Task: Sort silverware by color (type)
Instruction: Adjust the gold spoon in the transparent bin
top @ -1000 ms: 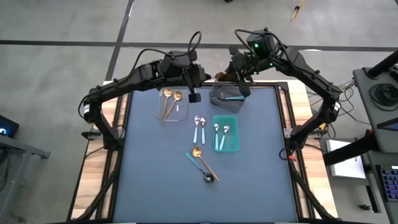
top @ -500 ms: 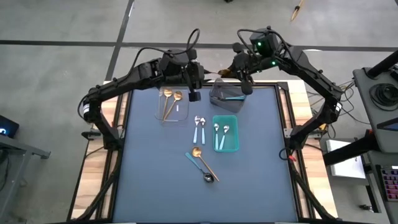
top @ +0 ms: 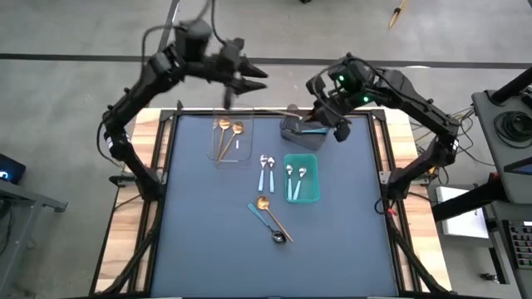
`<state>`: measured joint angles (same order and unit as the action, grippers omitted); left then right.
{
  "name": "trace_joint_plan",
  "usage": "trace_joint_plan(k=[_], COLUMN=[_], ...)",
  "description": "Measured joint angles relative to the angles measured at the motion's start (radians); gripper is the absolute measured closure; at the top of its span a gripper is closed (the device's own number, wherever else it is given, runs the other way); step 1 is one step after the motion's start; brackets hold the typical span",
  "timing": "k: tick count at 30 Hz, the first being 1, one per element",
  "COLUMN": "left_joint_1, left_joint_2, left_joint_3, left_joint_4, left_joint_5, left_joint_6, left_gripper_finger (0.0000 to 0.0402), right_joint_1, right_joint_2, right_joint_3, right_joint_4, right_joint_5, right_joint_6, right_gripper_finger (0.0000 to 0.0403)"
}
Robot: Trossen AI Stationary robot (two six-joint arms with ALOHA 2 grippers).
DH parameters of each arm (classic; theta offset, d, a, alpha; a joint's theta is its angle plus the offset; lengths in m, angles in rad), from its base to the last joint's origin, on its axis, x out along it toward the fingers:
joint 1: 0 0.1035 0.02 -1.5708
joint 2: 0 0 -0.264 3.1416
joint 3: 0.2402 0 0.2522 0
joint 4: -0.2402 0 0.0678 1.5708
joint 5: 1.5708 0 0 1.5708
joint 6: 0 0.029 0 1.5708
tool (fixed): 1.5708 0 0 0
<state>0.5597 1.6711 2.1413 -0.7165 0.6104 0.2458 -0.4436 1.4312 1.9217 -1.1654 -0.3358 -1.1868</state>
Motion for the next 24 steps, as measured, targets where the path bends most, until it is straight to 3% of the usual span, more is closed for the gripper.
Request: trace_joint_plan(k=[2, 4, 13, 18, 24], left_joint_1=[0.054, 0.08, -0.01, -0.018, -0.055], left_joint_2=[0.012, 0.031, 0.143, 0.189, 0.2], left_joint_3=[0.005, 0.0, 0.007, 0.034, 0.036], left_joint_4=[0.001, 0.001, -0.003, -0.063, -0.276], left_joint_5=[0.184, 0.284, 0.485, 0.489, 0.195], left_joint_6=[-0.12, -0.204, -0.244, -0.199, 0.069], left_gripper_finger=[0.0276, 0.0276, 0.0259, 0.022, 0.0195], right_joint_1=[0.046, 0.097, 0.232, 0.259, 0.263], right_joint_2=[-0.016, -0.027, -0.008, 0.019, 0.022], right_joint_3=[0.0, 0.001, 0.002, 0.0, 0.0], right_joint_4=[0.023, 0.049, 0.021, -0.044, -0.059], right_joint_5=[0.0, 0.006, 0.218, 0.351, 0.376], right_joint_6=[-0.027, -0.061, -0.234, -0.357, -0.409], right_gripper_finger=[0.0391, 0.0391, 0.039, 0.039, 0.039])
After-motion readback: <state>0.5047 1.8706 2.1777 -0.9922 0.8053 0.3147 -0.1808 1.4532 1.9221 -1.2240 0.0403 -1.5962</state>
